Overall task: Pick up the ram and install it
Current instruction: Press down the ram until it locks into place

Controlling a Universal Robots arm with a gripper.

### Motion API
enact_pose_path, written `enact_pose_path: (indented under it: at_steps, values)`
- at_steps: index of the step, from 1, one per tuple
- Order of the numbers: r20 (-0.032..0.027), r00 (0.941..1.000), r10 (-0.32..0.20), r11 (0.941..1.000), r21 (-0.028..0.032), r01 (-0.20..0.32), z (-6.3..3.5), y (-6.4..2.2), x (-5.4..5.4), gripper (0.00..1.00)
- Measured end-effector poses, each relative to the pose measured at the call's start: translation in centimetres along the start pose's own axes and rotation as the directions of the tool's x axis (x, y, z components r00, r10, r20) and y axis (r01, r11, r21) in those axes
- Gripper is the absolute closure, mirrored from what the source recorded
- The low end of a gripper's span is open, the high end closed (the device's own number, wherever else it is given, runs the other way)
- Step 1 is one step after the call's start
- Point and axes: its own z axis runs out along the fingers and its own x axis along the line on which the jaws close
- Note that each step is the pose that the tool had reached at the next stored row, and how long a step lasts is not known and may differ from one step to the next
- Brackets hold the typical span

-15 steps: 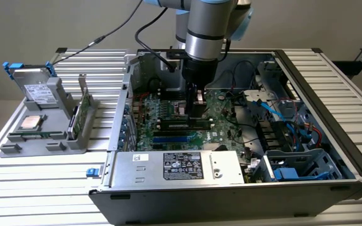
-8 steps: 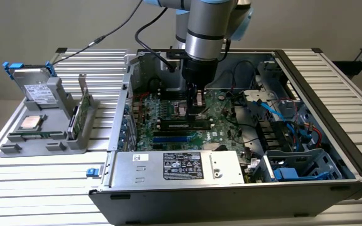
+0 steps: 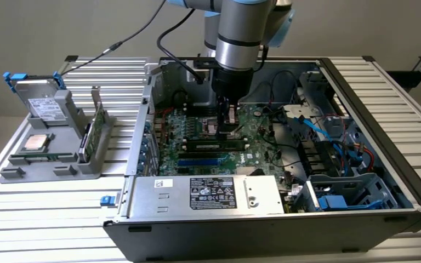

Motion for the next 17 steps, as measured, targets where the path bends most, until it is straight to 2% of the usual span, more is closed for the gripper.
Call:
enact_pose_path:
  at_steps: [11,17]
  values:
    - [0.0000,1.0000,0.000,1.0000,0.0001,0.000,0.00,-0.04,0.0,0.90]
    - [0.0011,1.0000,0.000,1.0000,0.0000,0.000,-0.08,-1.14,0.3,0.90]
